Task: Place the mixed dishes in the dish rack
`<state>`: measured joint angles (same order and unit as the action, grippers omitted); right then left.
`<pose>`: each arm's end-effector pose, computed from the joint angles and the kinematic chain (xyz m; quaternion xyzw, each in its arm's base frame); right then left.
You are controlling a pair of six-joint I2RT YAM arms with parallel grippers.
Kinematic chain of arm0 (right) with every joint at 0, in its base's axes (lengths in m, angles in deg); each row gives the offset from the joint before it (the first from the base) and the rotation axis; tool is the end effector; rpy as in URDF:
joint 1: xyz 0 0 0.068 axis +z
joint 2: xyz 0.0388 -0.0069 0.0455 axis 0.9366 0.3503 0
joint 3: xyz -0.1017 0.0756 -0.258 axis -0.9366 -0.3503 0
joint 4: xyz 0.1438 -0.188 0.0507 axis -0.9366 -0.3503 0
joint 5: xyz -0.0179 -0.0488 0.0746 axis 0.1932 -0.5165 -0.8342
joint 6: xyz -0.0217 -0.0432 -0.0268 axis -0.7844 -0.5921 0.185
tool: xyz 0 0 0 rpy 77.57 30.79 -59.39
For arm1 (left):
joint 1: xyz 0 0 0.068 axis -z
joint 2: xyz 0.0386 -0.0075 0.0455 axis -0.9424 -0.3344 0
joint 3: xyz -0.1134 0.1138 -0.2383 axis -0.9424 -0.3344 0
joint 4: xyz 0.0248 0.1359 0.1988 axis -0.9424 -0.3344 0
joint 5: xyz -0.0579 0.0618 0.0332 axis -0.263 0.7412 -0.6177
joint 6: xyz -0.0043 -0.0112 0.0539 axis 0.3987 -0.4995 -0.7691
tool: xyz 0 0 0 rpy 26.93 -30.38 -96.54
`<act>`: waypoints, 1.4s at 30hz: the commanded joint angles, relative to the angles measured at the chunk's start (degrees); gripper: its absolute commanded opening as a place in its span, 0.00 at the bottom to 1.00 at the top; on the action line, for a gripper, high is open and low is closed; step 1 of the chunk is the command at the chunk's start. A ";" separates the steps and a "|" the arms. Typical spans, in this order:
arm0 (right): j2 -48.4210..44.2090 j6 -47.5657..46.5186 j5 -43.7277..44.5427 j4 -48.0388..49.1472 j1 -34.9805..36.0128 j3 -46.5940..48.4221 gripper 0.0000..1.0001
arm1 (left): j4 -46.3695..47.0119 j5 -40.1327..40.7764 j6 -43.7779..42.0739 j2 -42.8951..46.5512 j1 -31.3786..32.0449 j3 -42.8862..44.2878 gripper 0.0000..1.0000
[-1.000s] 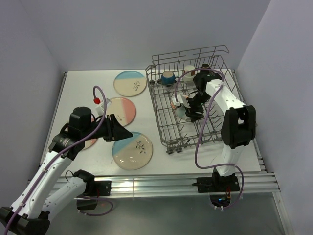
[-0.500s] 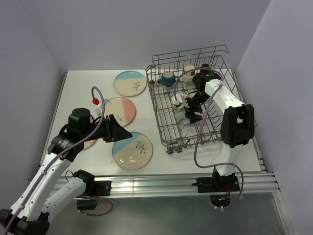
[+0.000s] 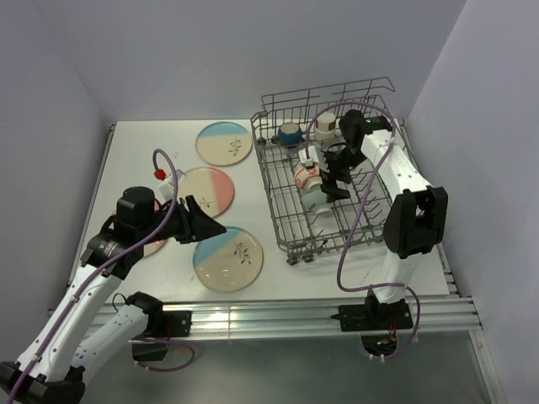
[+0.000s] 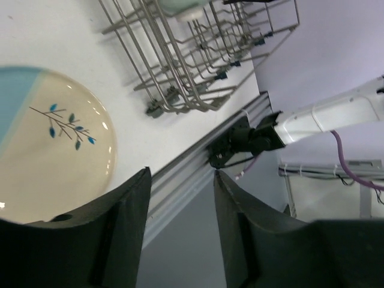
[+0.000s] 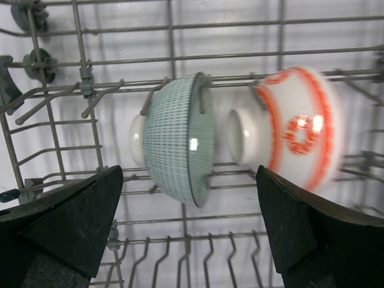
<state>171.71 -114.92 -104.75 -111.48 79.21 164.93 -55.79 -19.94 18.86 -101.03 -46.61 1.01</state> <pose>0.3203 0.0765 0.3031 -0.7288 0.6164 0.2009 0.2203 0.1057 -0.0685 0.3358 0.0135 0.8347 -0.4675 0.2908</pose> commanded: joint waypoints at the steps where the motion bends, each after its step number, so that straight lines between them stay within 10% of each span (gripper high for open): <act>1: -5.52 1.30 -3.97 -2.84 -0.66 5.30 1.00 | 0.52 5.78 0.25 1.41 -0.04 0.68 0.54; 12: -18.58 17.76 -13.80 12.13 -0.75 0.52 1.00 | 3.06 27.05 10.52 1.68 -0.13 -4.23 0.97; 16: -26.35 33.72 -20.22 35.61 0.30 -11.91 1.00 | 6.75 29.96 18.43 -2.18 -2.14 -8.79 0.92; 25: -28.64 43.48 -21.28 39.69 8.83 -17.72 0.82 | 22.66 27.32 33.73 -17.02 -16.38 -16.89 0.63; 42: -27.94 45.77 -23.83 39.07 12.25 -14.21 0.80 | 14.31 34.53 39.80 -45.16 -16.65 -4.33 0.42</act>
<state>144.72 -70.59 -126.46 -74.34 90.31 147.32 -39.50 11.49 57.05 -144.70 -63.15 -5.59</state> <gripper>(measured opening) 0.801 0.437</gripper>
